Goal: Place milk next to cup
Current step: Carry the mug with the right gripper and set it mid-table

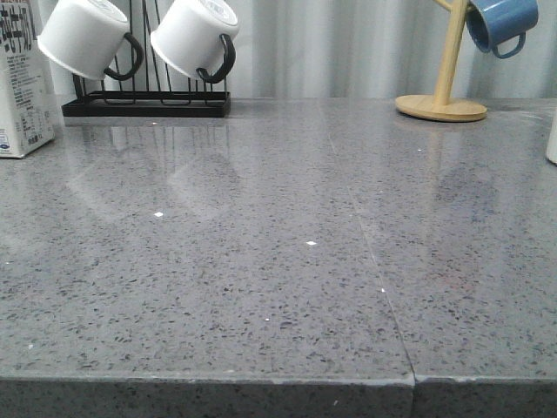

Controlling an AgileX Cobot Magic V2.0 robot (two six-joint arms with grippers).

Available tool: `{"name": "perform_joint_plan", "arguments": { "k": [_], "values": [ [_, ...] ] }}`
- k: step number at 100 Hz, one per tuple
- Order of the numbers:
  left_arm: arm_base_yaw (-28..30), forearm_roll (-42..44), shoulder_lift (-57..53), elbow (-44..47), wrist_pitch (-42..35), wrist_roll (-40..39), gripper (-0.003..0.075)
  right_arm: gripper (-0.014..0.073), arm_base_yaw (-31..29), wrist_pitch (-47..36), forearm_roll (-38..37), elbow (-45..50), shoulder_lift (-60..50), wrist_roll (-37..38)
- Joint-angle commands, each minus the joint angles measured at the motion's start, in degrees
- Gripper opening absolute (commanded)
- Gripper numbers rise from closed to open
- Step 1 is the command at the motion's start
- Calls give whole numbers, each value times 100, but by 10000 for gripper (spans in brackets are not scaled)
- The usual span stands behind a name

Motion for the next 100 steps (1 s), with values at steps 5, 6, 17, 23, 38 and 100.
{"name": "perform_joint_plan", "arguments": {
  "k": [5, 6, 17, 23, 38, 100],
  "values": [
    [13, -2, -173, 340, -428, -22, -20, -66, 328, -509, -161, -161, -520, 131],
    [13, -2, -173, 340, -428, -22, -20, -66, 390, -509, -161, -161, -540, 162],
    [13, -2, -173, 340, -428, -22, -20, -66, 963, -502, -161, -231, -724, 236],
    [13, -2, -173, 340, -428, -22, -20, -66, 1381, -491, -161, -341, -724, 236],
    [13, -2, -173, 340, -428, -22, -20, -64, 2306, -372, -161, -670, -586, 225],
    [13, -2, -173, 340, -428, -22, -20, -64, 3637, -310, -161, -1397, 693, 226]
  ]
}}
